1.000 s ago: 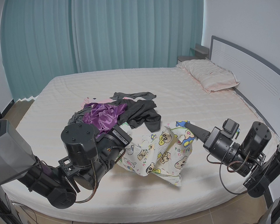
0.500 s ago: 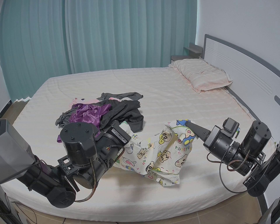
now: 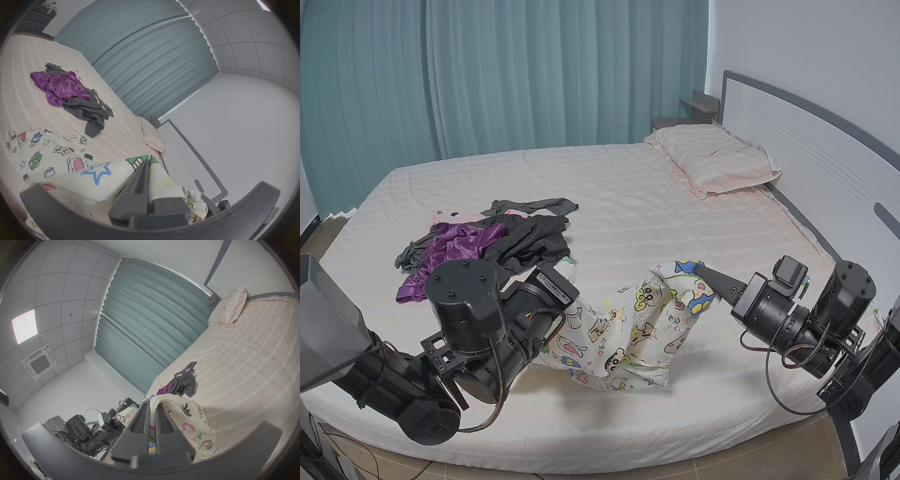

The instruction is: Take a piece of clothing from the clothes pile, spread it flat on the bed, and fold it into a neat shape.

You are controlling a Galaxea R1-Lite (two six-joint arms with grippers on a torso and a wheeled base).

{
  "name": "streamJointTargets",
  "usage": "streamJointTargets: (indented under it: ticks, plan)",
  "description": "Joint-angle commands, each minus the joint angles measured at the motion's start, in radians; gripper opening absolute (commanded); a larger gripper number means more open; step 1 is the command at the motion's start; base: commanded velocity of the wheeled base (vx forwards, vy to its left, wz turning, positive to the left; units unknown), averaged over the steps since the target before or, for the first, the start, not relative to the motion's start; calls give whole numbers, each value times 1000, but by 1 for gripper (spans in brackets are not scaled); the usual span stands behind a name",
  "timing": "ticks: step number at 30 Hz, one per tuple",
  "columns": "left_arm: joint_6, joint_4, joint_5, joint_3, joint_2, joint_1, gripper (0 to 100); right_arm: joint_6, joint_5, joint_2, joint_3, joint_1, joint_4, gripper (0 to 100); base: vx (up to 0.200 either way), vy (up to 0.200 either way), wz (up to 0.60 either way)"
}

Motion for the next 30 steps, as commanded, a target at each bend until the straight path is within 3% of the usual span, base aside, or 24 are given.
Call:
streamJointTargets:
  ticks: [1, 17, 30]
  plan:
    - [-1, 0, 0, -2, 2, 0, 0, 0, -1, 12, -2, 1, -13, 0, 0, -200, 0]
    - [-1, 0, 0, 1, 2, 11, 0, 2, 1, 25, -2, 1, -13, 0, 0, -200, 0]
    - [1, 0, 1, 4, -1, 9, 0, 0, 1, 37, -4, 1, -13, 0, 0, 0, 0]
